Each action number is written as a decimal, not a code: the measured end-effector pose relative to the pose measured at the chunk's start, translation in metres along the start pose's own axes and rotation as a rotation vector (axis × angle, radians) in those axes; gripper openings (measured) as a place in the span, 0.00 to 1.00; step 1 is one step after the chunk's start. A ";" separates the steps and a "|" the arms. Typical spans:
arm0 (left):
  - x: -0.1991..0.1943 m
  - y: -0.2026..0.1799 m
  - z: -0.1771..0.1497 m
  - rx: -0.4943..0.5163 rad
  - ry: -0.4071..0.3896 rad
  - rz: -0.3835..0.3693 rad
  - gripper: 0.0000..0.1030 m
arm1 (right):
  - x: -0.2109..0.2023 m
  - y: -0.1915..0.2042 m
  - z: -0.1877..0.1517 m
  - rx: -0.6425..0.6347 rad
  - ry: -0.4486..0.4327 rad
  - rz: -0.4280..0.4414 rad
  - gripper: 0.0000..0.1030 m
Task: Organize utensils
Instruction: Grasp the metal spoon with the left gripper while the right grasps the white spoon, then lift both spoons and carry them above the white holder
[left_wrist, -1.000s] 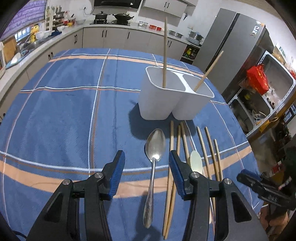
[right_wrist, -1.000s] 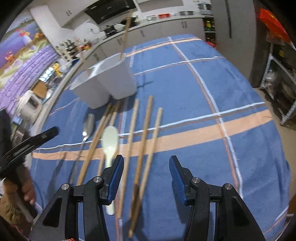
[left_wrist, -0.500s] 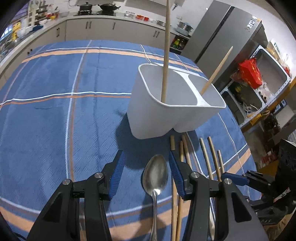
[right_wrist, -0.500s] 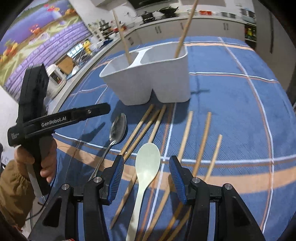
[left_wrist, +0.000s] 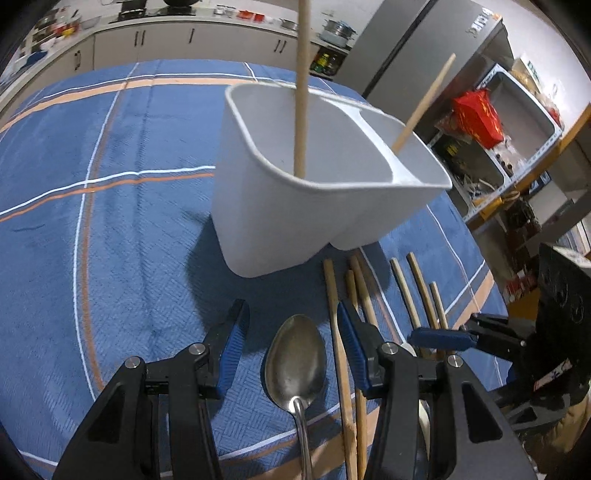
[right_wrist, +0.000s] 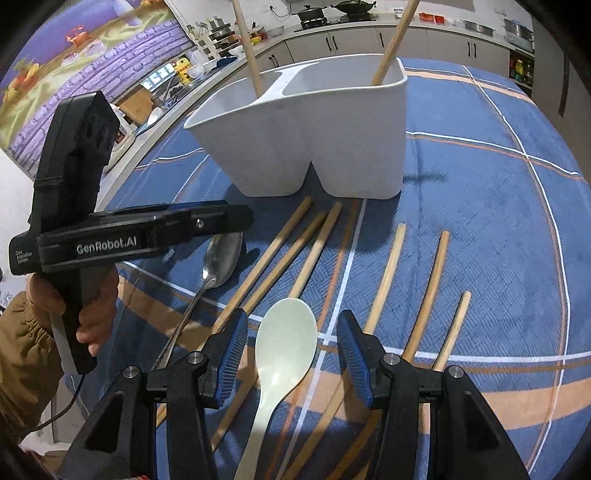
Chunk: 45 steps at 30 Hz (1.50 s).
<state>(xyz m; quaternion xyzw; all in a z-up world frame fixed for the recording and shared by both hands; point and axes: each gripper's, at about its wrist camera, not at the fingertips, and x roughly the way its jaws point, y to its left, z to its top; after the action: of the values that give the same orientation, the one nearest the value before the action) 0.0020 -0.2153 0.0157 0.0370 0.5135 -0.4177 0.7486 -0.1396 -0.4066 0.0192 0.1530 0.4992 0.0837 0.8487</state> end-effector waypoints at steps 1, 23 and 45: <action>0.001 0.000 0.000 0.005 0.005 -0.003 0.46 | 0.001 0.000 0.000 0.000 0.001 0.003 0.52; -0.010 -0.033 -0.020 0.082 -0.004 0.021 0.01 | -0.014 0.004 -0.013 0.043 -0.028 -0.030 0.03; -0.137 -0.066 -0.053 0.058 -0.292 0.168 0.01 | -0.128 0.020 -0.041 0.091 -0.285 -0.142 0.03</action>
<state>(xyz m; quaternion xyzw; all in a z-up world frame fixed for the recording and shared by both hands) -0.0977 -0.1515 0.1251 0.0403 0.3823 -0.3689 0.8463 -0.2374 -0.4190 0.1130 0.1658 0.3867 -0.0216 0.9069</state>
